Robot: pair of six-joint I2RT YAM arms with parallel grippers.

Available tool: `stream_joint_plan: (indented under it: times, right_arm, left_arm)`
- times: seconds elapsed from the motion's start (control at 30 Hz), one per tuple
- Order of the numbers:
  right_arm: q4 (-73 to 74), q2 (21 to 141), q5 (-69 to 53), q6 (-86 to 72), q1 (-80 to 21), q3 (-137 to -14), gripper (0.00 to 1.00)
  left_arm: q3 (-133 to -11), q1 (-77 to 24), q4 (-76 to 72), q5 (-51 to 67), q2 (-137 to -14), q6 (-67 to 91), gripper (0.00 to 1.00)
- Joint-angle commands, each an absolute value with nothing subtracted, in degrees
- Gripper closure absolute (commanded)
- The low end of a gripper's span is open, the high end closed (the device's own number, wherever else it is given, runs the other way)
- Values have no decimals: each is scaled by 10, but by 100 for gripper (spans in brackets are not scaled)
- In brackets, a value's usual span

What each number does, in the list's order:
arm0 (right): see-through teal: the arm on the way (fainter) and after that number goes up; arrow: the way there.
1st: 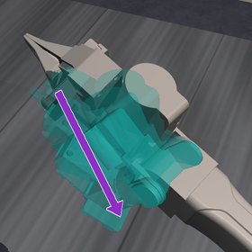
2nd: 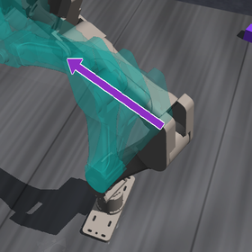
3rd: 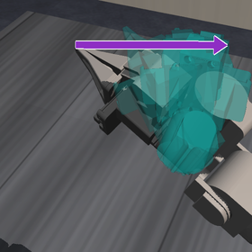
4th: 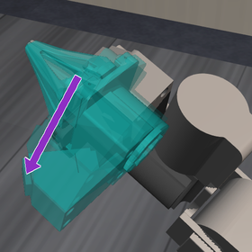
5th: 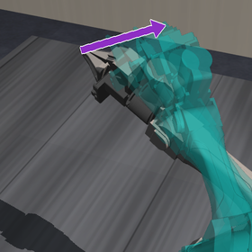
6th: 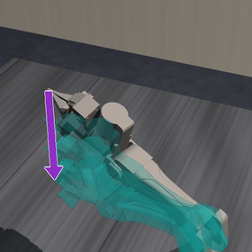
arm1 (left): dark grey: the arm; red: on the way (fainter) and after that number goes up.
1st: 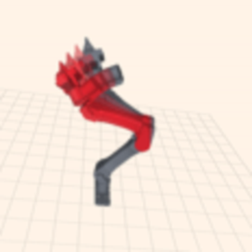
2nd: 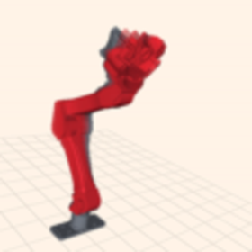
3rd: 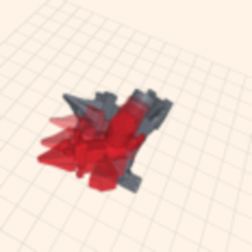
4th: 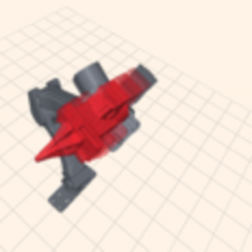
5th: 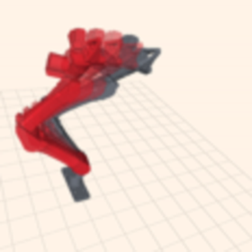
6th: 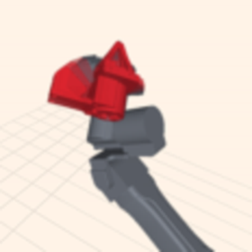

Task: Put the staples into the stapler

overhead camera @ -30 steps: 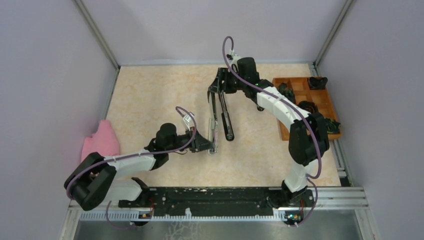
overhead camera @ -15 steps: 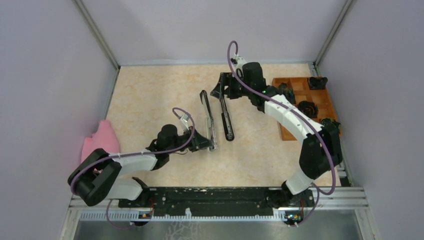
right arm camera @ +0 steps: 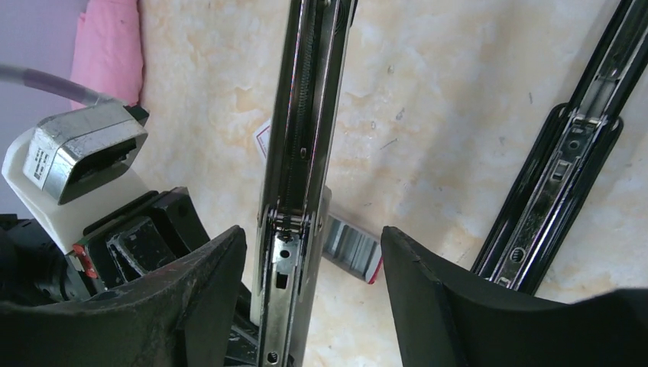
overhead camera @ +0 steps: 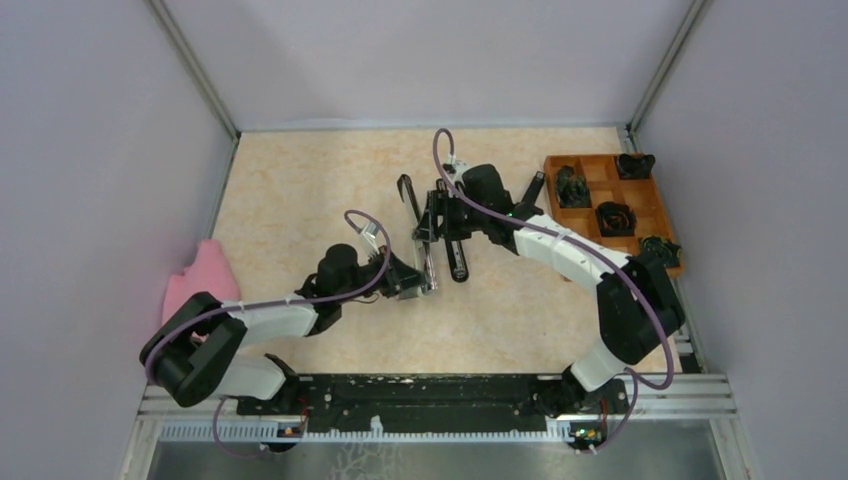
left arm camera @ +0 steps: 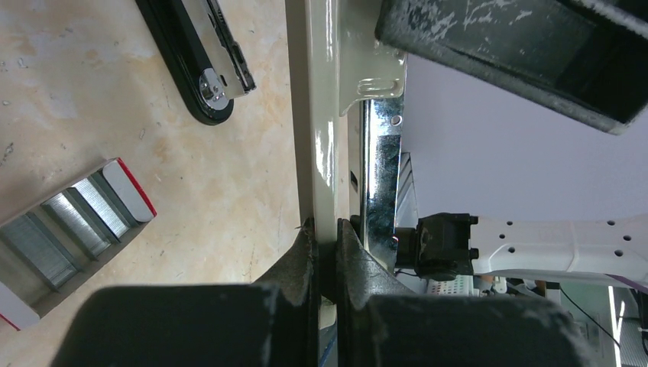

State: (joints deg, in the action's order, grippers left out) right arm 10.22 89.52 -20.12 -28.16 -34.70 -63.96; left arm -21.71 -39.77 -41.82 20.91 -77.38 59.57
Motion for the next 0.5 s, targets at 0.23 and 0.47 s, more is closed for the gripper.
stream_joint_plan:
  times: [0.23, 0.47]
  right_arm:
    - [46, 879, -202, -317, -359, -634, 51]
    - [47, 889, -213, -323, -360, -636, 63]
  left_arm:
    - [-251, -398, -488, 211, -781, 592, 100]
    - [-262, -398, -488, 212, -791, 587, 100]
